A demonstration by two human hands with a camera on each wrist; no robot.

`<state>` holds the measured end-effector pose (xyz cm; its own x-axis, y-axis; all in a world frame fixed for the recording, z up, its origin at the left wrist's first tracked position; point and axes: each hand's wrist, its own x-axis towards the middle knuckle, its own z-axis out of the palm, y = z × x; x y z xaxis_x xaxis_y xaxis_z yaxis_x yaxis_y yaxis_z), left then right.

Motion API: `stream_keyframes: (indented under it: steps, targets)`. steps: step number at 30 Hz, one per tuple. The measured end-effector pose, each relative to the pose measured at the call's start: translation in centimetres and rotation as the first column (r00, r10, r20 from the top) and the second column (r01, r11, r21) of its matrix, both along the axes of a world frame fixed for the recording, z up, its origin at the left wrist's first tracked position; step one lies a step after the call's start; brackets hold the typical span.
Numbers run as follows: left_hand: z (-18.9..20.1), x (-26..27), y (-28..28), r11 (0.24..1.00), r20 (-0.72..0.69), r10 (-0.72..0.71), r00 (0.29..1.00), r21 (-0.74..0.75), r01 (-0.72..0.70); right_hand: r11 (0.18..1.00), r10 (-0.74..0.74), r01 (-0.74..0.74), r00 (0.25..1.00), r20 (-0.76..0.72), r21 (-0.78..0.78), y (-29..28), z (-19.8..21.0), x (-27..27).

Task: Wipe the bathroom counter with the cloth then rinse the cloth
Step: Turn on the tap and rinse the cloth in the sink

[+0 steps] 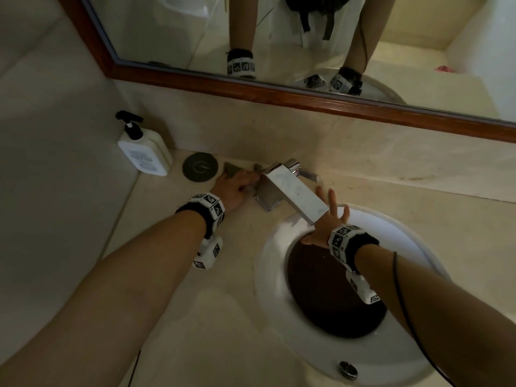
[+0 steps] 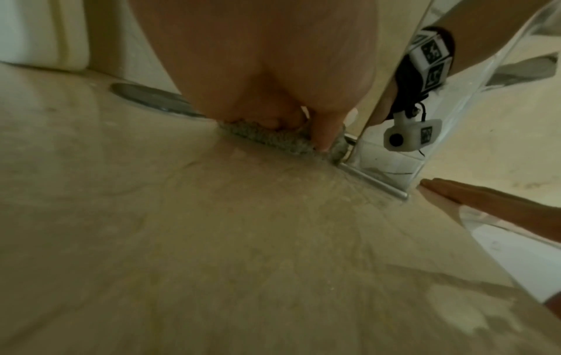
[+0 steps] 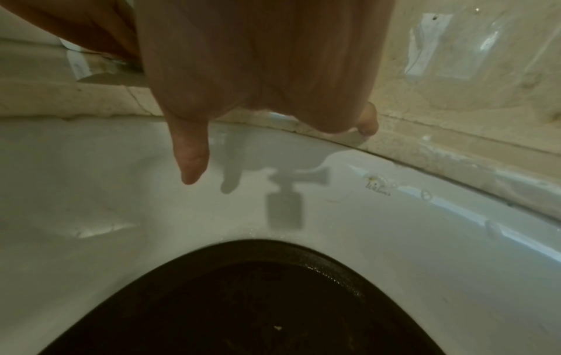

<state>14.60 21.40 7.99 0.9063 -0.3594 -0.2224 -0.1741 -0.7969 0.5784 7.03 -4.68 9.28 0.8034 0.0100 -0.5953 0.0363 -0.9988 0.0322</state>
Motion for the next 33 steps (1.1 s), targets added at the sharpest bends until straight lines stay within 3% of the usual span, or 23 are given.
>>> stream_keyframes:
  steps: [15, 25, 29, 33]
  targets:
    - [-0.6, -8.2, -0.8, 0.995, -0.003, 0.095, 0.996, 0.025, -0.095, 0.995, 0.073, -0.075, 0.997, -0.03, -0.062, 0.7, 0.4, -2.0]
    - [0.6, -12.0, -3.8, 0.998, -0.033, -0.058, 0.998, 0.037, 0.06, 0.992, 0.031, -0.021, 0.996, -0.081, 0.126, 2.4, -0.3, -6.7]
    - [0.6, -12.3, -4.8, 0.998, -0.122, -0.013, 0.992, -0.056, 0.006, 0.965, -0.069, 0.082, 0.996, -0.06, 0.248, 2.6, 0.4, -8.6]
    - [1.2, -13.3, -5.5, 0.999, -0.111, -0.02, 0.994, -0.048, 0.015, 0.954, -0.13, 0.119, 0.991, 0.022, 0.274, 2.2, 1.5, -9.5]
